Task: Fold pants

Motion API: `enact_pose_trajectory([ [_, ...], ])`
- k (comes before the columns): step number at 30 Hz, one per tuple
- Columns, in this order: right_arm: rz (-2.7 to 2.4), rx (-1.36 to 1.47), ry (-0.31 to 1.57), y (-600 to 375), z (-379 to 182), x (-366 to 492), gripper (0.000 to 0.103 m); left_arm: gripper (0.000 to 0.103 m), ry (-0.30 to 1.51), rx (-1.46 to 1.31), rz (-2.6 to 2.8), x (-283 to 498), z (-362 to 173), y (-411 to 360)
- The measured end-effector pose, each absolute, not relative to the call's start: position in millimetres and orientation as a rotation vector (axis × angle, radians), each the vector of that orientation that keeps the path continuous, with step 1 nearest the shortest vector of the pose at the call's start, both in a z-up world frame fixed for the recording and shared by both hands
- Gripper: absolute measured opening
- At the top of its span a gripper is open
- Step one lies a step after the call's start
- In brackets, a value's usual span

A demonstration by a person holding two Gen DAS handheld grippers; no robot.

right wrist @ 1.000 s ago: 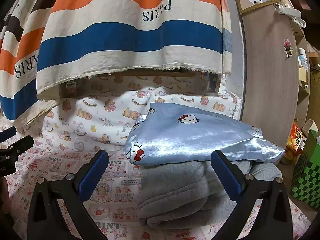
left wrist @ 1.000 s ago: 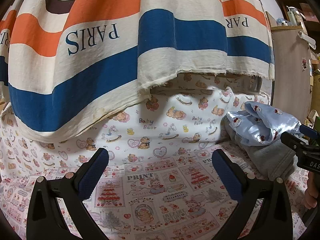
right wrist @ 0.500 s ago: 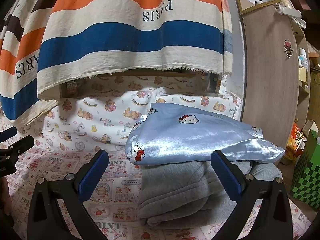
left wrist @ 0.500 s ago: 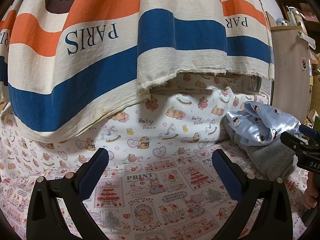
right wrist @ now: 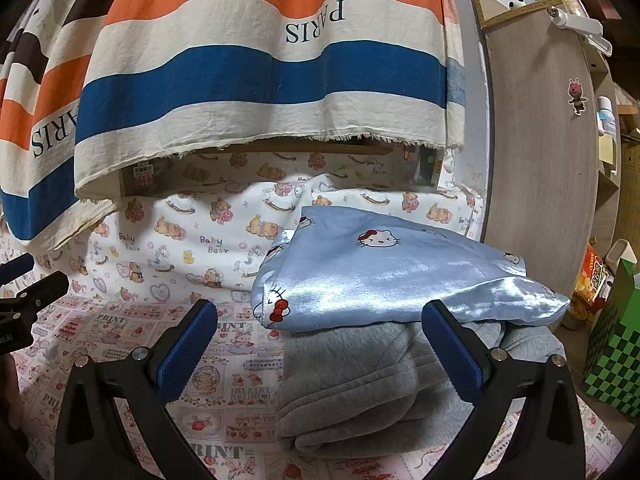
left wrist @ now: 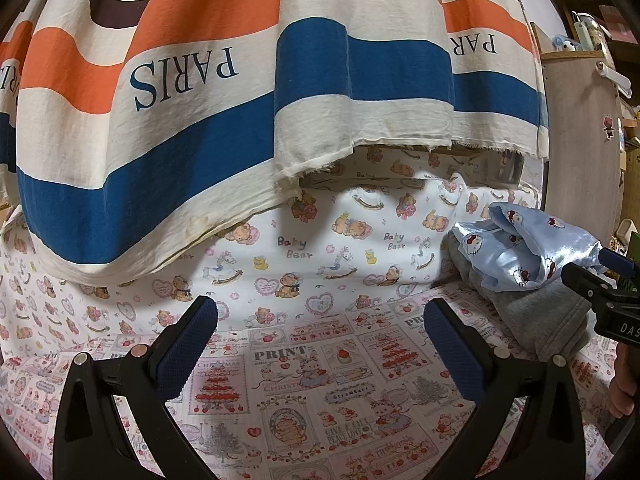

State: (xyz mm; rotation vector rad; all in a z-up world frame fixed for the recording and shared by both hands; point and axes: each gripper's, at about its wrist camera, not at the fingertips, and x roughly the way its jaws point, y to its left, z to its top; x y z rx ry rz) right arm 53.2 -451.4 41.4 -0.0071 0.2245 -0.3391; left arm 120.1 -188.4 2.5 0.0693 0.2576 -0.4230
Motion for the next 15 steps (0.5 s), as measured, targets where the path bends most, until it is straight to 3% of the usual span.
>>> enact_pose_trajectory([
  [15,-0.349,-0.005,0.221,-450.5,42.8,51.3,0.102,0.102,0.255,0.063,-0.417,120.5,1.6,-186.9],
])
